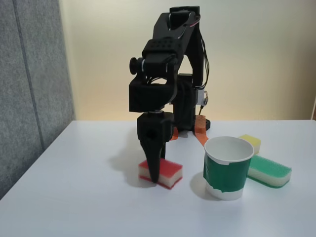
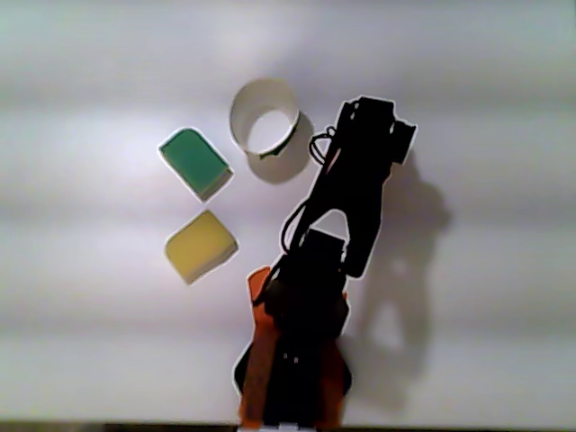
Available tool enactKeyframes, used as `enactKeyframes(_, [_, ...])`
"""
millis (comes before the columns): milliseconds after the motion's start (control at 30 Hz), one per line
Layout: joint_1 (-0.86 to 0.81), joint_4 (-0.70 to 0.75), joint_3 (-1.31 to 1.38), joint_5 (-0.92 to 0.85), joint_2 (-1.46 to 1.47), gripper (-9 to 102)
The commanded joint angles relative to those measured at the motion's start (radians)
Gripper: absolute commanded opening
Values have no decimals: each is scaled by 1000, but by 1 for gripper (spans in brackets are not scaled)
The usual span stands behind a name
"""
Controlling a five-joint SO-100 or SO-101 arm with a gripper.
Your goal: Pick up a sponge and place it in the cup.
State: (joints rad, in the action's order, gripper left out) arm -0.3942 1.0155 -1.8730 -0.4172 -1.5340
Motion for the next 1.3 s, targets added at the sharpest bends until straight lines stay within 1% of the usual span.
enactKeyframes(0, [-20,2,-20,-11,-14,22])
enactKeyframes(100, [-26,0,-31,-28,-9,13])
enactKeyframes(167, [-29,12,-34,-34,-9,3])
enactKeyframes(200, [-31,17,-35,-41,-12,0])
enactKeyframes(300, [-34,43,-31,-58,-40,0])
enactKeyframes(400, [-40,112,-5,-77,-87,0])
enactKeyframes(533, [-46,245,37,-124,-187,0])
enactKeyframes(733, [-29,480,152,-124,-319,0])
enactKeyframes(867, [12,571,207,-92,-393,0])
enactKeyframes(967, [72,572,215,-28,-448,0])
enactKeyframes(1033, [126,546,213,40,-482,0])
enactKeyframes(1267, [350,380,150,301,-575,0])
